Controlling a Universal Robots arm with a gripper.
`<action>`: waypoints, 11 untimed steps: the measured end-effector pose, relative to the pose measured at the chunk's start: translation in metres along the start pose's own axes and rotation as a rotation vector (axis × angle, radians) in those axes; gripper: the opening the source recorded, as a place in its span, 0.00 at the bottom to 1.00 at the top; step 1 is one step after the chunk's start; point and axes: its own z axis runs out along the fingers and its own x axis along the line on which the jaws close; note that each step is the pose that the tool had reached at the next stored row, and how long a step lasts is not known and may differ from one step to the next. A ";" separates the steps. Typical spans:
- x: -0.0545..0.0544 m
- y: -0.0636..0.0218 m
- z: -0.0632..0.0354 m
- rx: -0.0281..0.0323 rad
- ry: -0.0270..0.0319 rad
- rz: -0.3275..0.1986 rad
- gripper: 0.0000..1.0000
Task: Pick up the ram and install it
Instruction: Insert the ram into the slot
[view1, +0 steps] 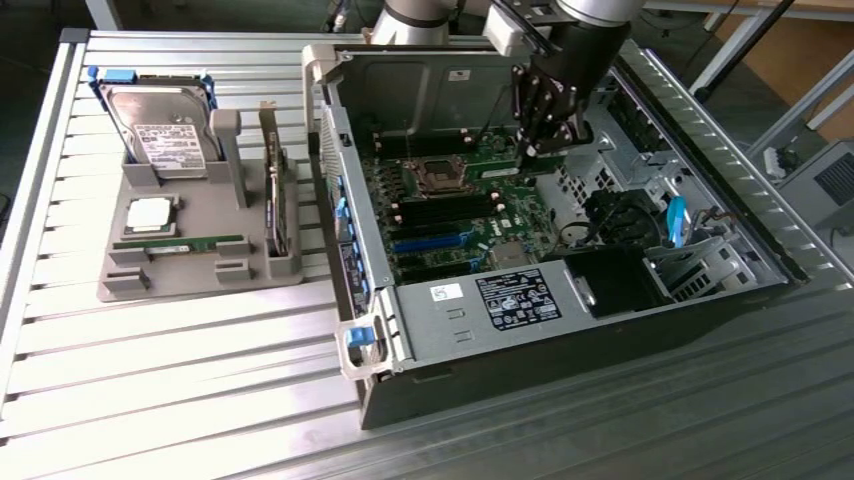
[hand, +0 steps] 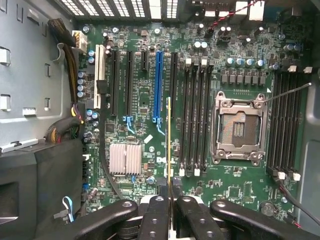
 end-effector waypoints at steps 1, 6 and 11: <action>0.000 0.0000 0.0009 0.0000 0.0000 0.000 0.11; 0.000 0.0000 0.0058 0.0000 0.0000 0.000 0.11; 0.000 0.0001 0.0104 0.0000 0.0000 0.000 0.11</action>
